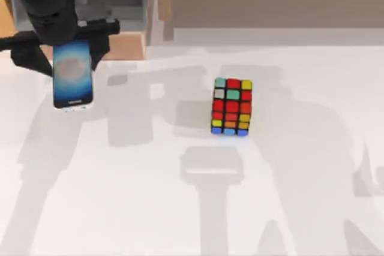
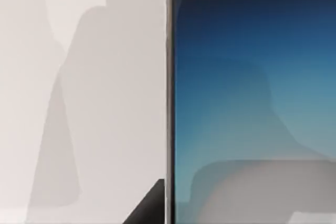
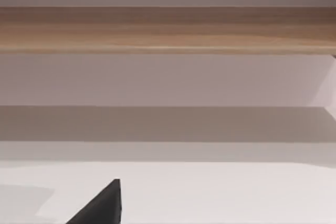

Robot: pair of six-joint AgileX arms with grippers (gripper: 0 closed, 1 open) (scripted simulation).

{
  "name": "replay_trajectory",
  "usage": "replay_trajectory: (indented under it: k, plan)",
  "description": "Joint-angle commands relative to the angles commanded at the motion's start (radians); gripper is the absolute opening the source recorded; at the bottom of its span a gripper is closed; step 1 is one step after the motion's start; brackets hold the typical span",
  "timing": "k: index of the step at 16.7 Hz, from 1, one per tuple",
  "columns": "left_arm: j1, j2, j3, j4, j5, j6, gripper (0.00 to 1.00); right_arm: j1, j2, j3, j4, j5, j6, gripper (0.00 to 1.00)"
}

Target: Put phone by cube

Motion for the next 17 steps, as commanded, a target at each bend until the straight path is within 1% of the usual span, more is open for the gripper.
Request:
replay_trajectory:
  k: [4, 8, 11, 17]
  plan:
    - [-0.137, 0.075, 0.102, -0.064, 0.000, -0.043, 0.00, 0.000, 0.000, 0.000, 0.000, 0.000, 0.000, 1.00]
    - [-0.230, 0.128, 0.172, -0.108, 0.000, -0.072, 0.00, 0.000, 0.000, 0.000, 0.000, 0.000, 0.000, 1.00]
    - [-0.261, 0.146, 0.196, -0.123, 0.000, -0.082, 0.00, 0.000, 0.000, 0.000, 0.000, 0.000, 0.000, 1.00]
    - [-0.259, 0.144, 0.195, -0.123, 0.000, -0.081, 0.00, 0.000, 0.000, 0.000, 0.000, 0.000, 0.000, 1.00]
